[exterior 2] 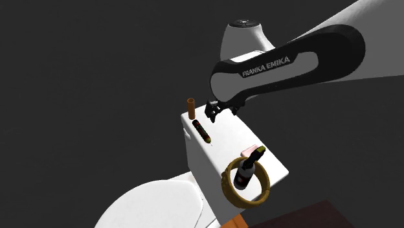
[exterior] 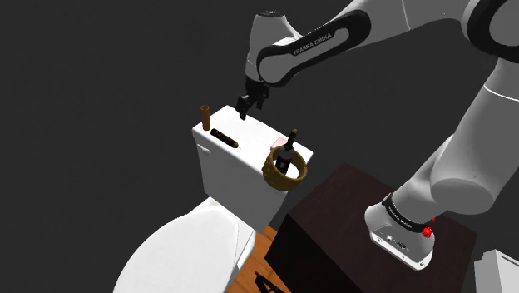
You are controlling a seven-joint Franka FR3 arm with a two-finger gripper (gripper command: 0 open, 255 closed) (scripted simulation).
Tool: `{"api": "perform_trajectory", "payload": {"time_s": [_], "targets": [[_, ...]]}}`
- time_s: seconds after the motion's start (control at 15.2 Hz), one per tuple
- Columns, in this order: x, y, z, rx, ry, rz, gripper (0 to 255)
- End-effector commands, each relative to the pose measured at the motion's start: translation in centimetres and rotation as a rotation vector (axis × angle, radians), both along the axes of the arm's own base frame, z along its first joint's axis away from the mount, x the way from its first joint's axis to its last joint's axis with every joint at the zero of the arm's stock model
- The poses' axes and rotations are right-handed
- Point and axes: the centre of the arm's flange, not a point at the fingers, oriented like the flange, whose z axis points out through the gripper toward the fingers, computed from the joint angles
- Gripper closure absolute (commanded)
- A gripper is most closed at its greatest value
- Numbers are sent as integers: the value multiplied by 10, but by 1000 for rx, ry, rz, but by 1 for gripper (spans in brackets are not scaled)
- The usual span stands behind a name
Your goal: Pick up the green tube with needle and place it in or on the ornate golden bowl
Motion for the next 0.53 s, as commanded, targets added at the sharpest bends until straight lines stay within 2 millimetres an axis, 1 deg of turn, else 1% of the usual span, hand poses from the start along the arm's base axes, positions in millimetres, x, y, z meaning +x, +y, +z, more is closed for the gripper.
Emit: {"api": "perform_trajectory", "payload": {"time_s": [0.0, 0.46], "targets": [[15, 10, -19, -4, 10, 16, 0], [60, 47, -95, -19, 46, 72, 0]]}}
